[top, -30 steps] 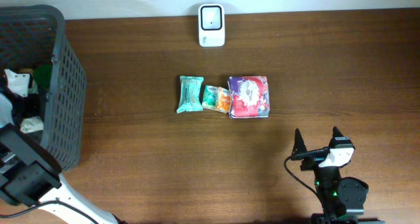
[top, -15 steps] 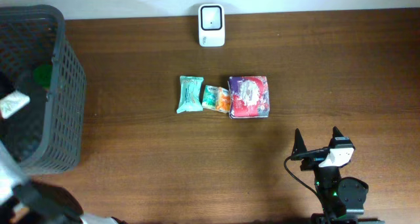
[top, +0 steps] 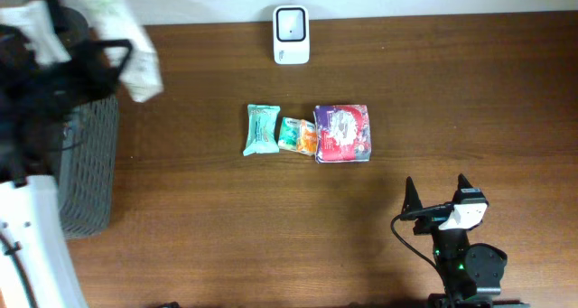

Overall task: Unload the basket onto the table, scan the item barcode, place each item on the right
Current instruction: 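Carry the Pantene tube out and lay it left of the wipes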

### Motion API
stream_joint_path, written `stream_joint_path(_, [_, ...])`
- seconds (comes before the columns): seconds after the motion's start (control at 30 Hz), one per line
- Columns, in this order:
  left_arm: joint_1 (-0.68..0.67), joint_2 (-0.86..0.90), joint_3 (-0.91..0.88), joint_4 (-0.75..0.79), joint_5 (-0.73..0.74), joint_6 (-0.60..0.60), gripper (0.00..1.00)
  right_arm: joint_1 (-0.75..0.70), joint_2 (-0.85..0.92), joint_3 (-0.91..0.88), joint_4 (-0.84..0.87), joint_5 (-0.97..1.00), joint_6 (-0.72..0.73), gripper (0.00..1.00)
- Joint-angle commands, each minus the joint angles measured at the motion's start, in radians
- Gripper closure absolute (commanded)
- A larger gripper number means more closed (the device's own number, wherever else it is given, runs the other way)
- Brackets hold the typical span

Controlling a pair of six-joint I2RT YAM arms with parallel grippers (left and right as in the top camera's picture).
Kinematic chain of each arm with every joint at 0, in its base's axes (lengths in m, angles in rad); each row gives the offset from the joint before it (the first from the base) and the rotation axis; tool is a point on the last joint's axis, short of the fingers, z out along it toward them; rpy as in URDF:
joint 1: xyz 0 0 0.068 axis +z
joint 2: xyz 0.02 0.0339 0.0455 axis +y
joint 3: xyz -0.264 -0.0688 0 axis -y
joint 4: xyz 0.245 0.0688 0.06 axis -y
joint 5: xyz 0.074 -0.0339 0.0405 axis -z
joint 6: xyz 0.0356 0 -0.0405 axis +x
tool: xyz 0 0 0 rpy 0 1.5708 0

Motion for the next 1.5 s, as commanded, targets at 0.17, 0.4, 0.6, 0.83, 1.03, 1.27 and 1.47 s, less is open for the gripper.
stream_joint_path(0.17, [-0.435, 0.181, -0.029, -0.176, -0.618, 0.059, 1.0, -0.005, -0.006, -0.009, -0.001, 0.008, 0.003, 0.01])
stream_joint_path(0.4, [-0.556, 0.453, -0.029, -0.243, -0.717, 0.059, 1.0, -0.005, -0.006, -0.009, -0.001, 0.008, 0.003, 0.01])
stream_joint_path(0.6, [-0.598, 0.638, -0.029, -0.246, -0.726, 0.183, 1.0, -0.005, -0.006, -0.009, -0.001, 0.008, 0.003, 0.01])
stream_joint_path(0.83, [-0.602, 0.678, -0.029, -0.241, -0.868, 0.16, 0.98, -0.005, -0.006, -0.009, -0.001, 0.008, 0.003, 0.01])
stream_joint_path(1.03, [-0.597, 0.68, -0.029, -0.216, -0.908, 0.164, 0.98, -0.005, -0.006, -0.009, -0.001, 0.008, 0.003, 0.01])
stream_joint_path(1.27, [-0.597, 0.719, -0.052, -0.226, -0.821, 0.163, 0.81, -0.005, -0.006, -0.009, -0.001, 0.008, 0.003, 0.01])
stream_joint_path(1.47, [-0.597, 0.719, -0.04, -0.253, -0.698, 0.163, 0.6, -0.005, -0.006, -0.009, -0.001, 0.008, 0.003, 0.01])
